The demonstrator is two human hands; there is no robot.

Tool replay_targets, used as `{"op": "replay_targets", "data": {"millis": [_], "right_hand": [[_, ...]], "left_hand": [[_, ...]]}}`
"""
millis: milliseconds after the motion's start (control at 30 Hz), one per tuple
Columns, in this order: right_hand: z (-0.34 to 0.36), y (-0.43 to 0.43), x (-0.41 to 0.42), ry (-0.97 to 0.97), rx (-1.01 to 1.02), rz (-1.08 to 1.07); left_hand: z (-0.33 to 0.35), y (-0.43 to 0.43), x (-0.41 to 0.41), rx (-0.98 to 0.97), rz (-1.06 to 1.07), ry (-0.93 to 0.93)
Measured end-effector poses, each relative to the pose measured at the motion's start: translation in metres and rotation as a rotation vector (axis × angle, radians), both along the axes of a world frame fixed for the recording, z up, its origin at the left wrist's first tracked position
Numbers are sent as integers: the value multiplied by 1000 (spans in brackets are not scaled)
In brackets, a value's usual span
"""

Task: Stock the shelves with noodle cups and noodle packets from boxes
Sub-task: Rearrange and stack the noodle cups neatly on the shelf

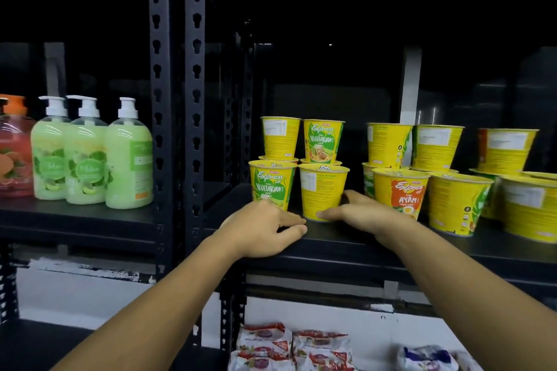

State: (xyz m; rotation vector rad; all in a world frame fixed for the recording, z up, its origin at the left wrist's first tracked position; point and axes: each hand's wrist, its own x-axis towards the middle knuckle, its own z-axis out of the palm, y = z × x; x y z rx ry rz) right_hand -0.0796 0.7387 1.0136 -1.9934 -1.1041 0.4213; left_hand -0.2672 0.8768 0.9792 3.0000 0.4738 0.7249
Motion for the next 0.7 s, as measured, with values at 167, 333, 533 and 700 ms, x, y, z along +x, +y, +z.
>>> {"op": "replay_targets", "data": {"millis": [167,333,533,700], "right_hand": [[-4,21,2,195,250,-11],[-13,20,5,228,404,-28],[-17,22,6,124,393,-74],[-19,20,10,175,431,-60]], "left_hand": [[0,1,1,1,7,36],[-1,2,2,-10,9,28],[-1,2,1,2,2,10],[-1,1,1,-7,25,3]]}}
